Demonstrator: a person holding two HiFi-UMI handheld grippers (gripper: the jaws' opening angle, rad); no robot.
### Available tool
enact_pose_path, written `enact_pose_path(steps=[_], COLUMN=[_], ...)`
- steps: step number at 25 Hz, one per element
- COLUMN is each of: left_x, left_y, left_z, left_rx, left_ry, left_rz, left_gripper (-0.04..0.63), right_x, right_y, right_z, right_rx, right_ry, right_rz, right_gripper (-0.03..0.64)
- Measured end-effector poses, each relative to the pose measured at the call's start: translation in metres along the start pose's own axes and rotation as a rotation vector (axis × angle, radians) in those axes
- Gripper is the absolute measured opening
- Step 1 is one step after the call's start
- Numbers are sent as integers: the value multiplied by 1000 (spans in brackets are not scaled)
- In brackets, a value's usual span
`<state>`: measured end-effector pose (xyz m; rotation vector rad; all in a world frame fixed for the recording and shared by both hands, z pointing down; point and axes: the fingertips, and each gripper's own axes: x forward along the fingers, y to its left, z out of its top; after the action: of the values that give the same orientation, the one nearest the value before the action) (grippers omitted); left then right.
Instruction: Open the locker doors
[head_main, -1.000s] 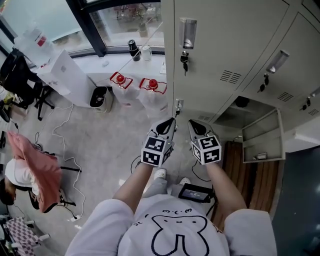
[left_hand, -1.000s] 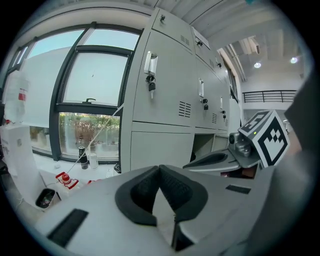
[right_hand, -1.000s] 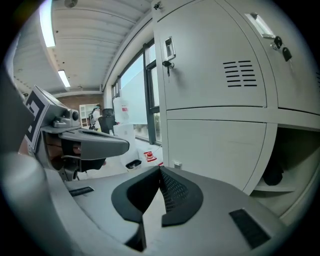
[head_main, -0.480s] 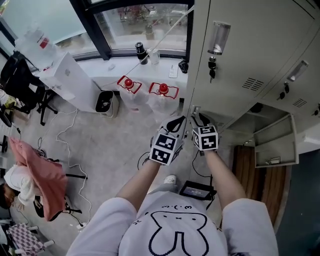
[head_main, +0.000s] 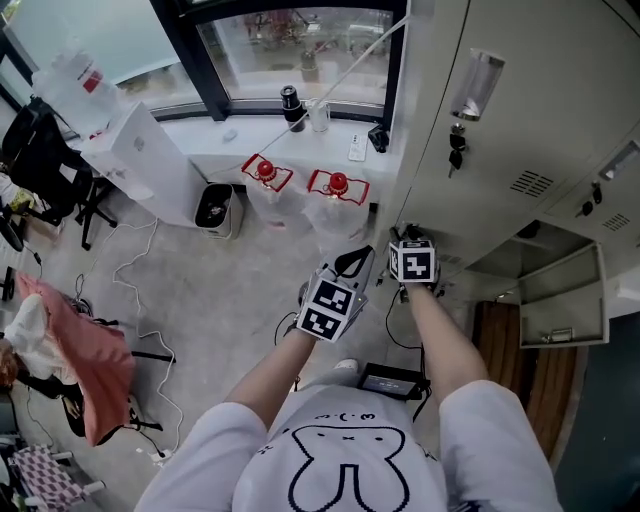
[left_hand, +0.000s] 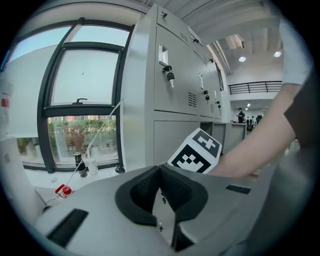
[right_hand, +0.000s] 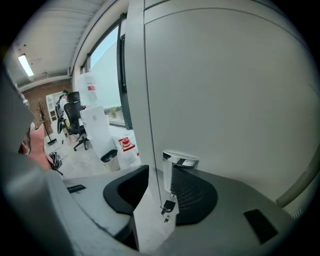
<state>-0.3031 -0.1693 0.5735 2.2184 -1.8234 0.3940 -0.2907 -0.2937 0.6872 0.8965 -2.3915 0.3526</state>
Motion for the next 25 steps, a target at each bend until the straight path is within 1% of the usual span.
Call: enact_pose_path(steps=[5,9,18,21,25], left_x=[-4,-5,-11,-12,-13], left_y=[13,13,-8,-18,-35], left_z=[-4,-2,0,-1,-2], left_rx=[-14,-30,-59,-77,-100], left_ry=[3,2,6,9,23], left_rz=[17,12,-20,-29,-46], left_gripper=[0,0,0,0,0], right_x=[1,-8,-50,-65,-88], right_y=[2,7,20,22,20], right_z=[0,-6,-37,-49,-65], right_rx=[36,45,43,37,34], right_ry=[-11,-1,27,47,84], right_rz=[-3,11,20,34,57], right_gripper=[133,133,133,133,117])
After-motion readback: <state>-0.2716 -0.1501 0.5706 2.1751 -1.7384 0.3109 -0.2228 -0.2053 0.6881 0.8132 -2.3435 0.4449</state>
